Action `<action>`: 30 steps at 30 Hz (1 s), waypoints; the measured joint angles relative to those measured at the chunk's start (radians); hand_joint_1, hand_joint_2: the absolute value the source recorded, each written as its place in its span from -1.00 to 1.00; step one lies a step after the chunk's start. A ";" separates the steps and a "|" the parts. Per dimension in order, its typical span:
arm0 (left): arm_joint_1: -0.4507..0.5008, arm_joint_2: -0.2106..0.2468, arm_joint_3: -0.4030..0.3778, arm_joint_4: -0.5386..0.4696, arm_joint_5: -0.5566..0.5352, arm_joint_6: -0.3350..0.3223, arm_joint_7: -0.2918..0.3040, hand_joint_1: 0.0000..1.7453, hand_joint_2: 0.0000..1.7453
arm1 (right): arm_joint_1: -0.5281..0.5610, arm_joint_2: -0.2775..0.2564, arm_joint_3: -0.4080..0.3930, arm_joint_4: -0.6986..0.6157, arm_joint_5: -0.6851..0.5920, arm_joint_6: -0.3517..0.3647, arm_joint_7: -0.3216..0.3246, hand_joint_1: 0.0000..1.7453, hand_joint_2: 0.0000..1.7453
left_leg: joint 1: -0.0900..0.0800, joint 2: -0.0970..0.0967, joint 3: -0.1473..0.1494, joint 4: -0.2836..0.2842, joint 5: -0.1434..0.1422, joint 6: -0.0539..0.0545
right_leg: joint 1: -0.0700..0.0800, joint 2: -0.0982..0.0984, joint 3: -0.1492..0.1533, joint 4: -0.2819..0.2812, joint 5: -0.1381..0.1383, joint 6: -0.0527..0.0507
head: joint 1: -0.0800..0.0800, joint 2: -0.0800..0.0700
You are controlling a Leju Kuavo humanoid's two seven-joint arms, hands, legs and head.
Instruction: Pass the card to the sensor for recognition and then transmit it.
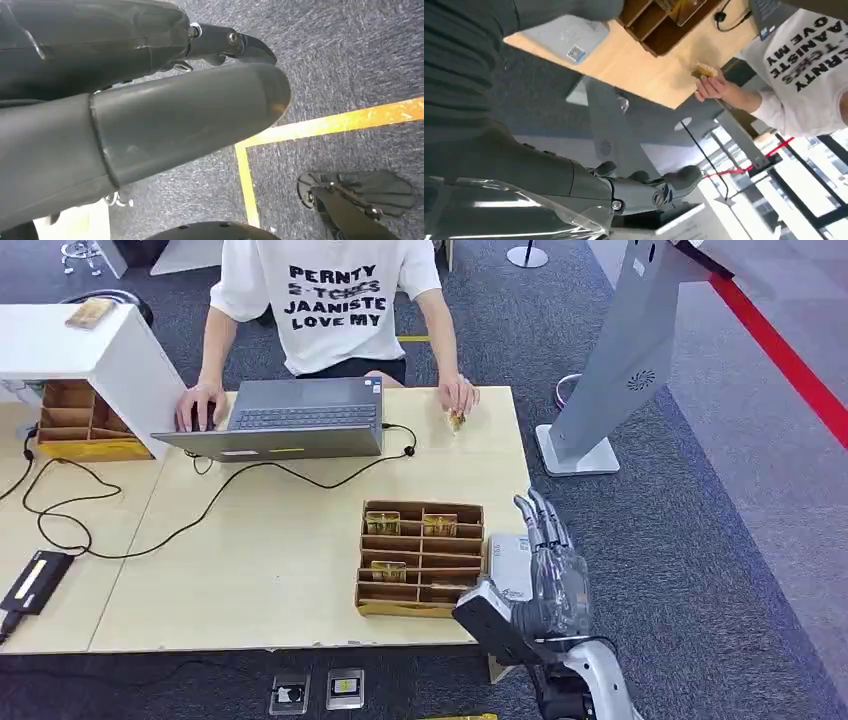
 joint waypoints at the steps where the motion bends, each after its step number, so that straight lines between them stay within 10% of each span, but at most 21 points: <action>1: -0.001 0.000 0.000 0.000 0.000 0.000 0.000 -1.00 -1.00 | 0.001 -0.002 0.003 0.000 -0.043 -0.001 -0.009 1.00 1.00 | 0.000 0.000 0.000 0.000 0.000 0.000 | 0.000 0.000 0.000 0.000 0.000 0.000 | 0.000 0.000; 2: 0.000 0.000 0.000 0.000 0.001 0.000 0.000 -1.00 -1.00 | 0.003 -0.003 0.007 0.000 -0.076 -0.002 -0.020 1.00 1.00 | 0.000 0.000 0.000 0.000 0.000 0.000 | 0.000 0.000 0.000 0.000 0.000 0.000 | 0.000 0.000; 7: 0.000 0.001 0.000 0.000 0.007 0.000 0.000 -1.00 -1.00 | 0.007 -0.003 0.010 0.000 -0.241 -0.017 -0.086 -0.74 1.00 | 0.000 0.000 0.000 0.000 0.000 0.000 | 0.000 0.000 0.000 0.000 0.000 0.000 | -0.001 0.000; 9: 0.000 0.001 0.000 0.000 0.008 -0.002 0.000 -1.00 -1.00 | 0.008 -0.003 0.011 0.000 -0.276 -0.020 -0.101 -0.94 1.00 | 0.000 0.000 0.000 0.000 0.000 0.000 | 0.000 0.000 0.000 0.000 0.000 0.000 | 0.000 0.000; 30: 0.000 0.001 0.000 0.000 0.018 -0.003 0.000 -1.00 -1.00 | 0.007 -0.003 0.015 0.000 -0.175 -0.005 -0.058 -1.00 1.00 | 0.000 0.000 0.000 0.000 0.000 0.000 | 0.000 0.000 0.000 0.000 0.000 0.000 | 0.000 0.000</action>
